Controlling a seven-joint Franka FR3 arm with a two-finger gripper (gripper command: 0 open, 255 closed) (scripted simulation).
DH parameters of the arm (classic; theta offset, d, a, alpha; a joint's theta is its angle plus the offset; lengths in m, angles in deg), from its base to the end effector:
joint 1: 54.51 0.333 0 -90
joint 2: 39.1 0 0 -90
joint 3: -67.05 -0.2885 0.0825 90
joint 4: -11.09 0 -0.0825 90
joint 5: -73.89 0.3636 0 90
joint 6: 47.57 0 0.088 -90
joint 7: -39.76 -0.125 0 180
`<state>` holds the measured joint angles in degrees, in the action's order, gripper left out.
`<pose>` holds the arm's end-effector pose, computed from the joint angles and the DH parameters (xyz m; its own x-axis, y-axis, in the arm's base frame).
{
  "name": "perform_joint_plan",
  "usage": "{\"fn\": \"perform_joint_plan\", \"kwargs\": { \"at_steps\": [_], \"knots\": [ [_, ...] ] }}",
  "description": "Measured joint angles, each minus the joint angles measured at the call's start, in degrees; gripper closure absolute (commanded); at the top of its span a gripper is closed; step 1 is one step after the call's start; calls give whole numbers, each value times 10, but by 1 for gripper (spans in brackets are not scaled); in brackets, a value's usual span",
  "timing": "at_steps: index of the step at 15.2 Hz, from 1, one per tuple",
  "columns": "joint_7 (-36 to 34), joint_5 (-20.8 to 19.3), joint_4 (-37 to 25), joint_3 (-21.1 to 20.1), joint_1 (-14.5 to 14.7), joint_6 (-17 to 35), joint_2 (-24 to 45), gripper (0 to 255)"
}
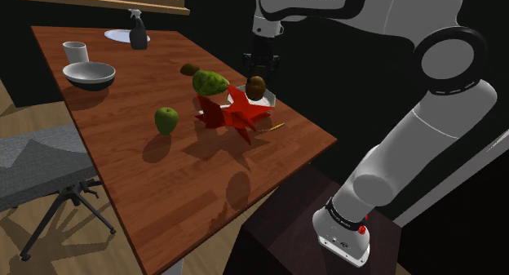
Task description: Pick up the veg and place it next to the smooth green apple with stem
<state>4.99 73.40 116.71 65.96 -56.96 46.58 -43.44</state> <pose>0.5048 -0.0128 0.5017 0.8023 -0.5891 -0.0964 -0.5839 -0.8080 0.0789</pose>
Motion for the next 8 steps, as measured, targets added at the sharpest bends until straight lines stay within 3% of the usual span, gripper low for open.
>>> {"fn": "perform_joint_plan", "kwargs": {
  "at_steps": [8],
  "knots": [
    [-101,7,-108,-51,50,-21,87,255]
  ]
}}
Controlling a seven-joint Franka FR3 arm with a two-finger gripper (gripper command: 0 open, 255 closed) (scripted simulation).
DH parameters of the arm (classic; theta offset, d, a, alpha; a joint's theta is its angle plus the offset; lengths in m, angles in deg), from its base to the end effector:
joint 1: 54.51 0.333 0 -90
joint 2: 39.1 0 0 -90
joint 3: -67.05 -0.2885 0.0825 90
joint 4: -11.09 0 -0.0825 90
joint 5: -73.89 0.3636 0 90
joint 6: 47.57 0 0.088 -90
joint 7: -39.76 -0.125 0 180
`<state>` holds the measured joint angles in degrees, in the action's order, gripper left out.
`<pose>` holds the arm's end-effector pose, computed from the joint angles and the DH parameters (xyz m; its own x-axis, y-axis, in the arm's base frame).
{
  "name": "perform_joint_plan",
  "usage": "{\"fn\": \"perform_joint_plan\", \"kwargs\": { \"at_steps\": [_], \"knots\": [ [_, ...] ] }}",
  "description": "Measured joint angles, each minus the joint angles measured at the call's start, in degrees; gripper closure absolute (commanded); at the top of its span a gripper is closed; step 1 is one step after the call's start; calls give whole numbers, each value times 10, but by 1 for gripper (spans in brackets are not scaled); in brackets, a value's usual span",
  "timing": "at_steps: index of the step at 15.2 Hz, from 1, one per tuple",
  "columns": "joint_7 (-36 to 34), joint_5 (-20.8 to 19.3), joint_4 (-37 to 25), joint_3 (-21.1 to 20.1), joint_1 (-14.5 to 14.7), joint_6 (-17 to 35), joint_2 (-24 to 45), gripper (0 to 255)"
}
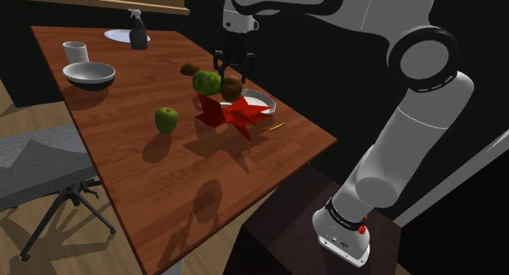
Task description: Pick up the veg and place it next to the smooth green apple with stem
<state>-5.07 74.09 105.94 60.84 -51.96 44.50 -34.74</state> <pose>0.5418 0.0823 0.5029 0.8022 -0.5892 -0.0961 -0.5840 -0.8079 0.0790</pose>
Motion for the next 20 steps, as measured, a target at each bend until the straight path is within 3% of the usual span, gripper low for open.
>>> {"fn": "perform_joint_plan", "kwargs": {
  "at_steps": [10,20],
  "knots": [
    [-115,-17,-202,-45,75,-50,152,255],
    [-122,-17,-137,-46,78,19,156,255]
  ]
}}
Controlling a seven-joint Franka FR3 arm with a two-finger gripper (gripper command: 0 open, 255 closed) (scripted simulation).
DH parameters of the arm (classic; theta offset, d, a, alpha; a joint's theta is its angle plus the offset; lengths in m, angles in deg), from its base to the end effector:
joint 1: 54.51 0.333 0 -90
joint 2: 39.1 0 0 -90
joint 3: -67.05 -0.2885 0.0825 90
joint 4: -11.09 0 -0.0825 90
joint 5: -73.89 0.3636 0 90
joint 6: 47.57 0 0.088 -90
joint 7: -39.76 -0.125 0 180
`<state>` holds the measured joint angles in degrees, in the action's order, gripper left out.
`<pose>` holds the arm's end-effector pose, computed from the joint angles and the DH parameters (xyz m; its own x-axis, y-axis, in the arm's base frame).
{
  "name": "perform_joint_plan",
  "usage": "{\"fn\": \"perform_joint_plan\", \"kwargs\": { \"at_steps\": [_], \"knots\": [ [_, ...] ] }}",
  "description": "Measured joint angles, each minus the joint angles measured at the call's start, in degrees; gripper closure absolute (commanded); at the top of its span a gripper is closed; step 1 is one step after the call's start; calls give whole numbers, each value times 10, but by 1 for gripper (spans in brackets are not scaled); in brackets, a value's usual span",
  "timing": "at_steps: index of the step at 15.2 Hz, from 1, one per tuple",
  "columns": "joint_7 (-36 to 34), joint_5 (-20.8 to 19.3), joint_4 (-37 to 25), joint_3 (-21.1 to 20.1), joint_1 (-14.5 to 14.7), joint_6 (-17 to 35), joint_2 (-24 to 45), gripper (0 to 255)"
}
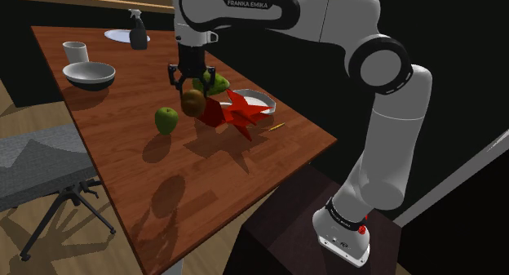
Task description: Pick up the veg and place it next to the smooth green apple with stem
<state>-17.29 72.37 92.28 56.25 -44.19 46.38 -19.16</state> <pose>0.5843 0.2066 0.4549 0.8014 -0.5902 -0.0965 -0.5849 -0.8072 0.0793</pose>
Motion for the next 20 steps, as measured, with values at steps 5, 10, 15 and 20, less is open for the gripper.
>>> {"fn": "perform_joint_plan", "kwargs": {
  "at_steps": [5,10,15,20],
  "knots": [
    [0,-1,32,0,0,35,4,255],
    [1,-1,69,1,-2,74,5,255],
    [2,-2,99,2,-3,109,10,255],
    [0,-5,121,3,-1,144,24,255]
  ]
}}
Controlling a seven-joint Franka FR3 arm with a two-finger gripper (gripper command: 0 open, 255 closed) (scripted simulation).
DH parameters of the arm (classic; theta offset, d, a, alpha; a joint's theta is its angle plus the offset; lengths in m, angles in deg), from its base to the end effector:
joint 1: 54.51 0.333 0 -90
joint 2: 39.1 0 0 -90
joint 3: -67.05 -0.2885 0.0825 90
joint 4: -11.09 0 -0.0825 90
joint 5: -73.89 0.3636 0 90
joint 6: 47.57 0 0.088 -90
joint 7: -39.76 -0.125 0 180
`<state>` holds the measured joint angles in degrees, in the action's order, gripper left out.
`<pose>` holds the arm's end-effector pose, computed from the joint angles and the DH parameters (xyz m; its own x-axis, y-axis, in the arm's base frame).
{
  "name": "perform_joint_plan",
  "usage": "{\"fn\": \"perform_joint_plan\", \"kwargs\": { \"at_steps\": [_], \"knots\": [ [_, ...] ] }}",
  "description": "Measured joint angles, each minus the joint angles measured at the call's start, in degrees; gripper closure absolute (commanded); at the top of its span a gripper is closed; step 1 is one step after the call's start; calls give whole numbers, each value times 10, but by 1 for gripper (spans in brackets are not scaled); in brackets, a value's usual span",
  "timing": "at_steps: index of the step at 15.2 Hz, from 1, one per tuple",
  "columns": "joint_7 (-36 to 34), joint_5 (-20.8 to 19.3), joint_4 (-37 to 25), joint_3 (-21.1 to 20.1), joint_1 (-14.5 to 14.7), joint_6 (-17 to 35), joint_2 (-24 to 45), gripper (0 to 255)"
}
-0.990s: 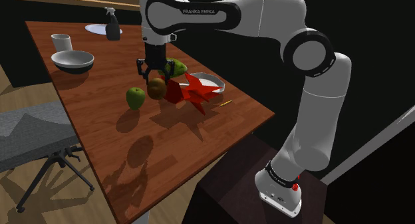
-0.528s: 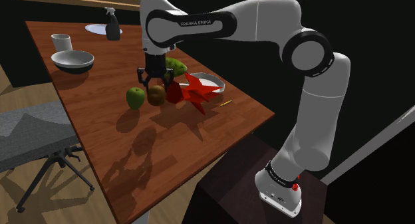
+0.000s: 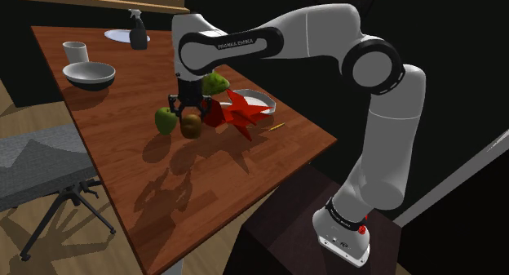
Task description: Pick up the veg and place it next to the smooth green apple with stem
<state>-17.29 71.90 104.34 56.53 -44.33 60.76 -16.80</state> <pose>0.5853 0.2073 0.3546 0.8015 -0.5901 -0.0965 -0.5849 -0.8073 0.0792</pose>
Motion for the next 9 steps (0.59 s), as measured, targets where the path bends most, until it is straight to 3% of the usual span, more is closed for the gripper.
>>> {"fn": "perform_joint_plan", "kwargs": {
  "at_steps": [9],
  "knots": [
    [0,-1,15,1,0,23,7,255]
  ]
}}
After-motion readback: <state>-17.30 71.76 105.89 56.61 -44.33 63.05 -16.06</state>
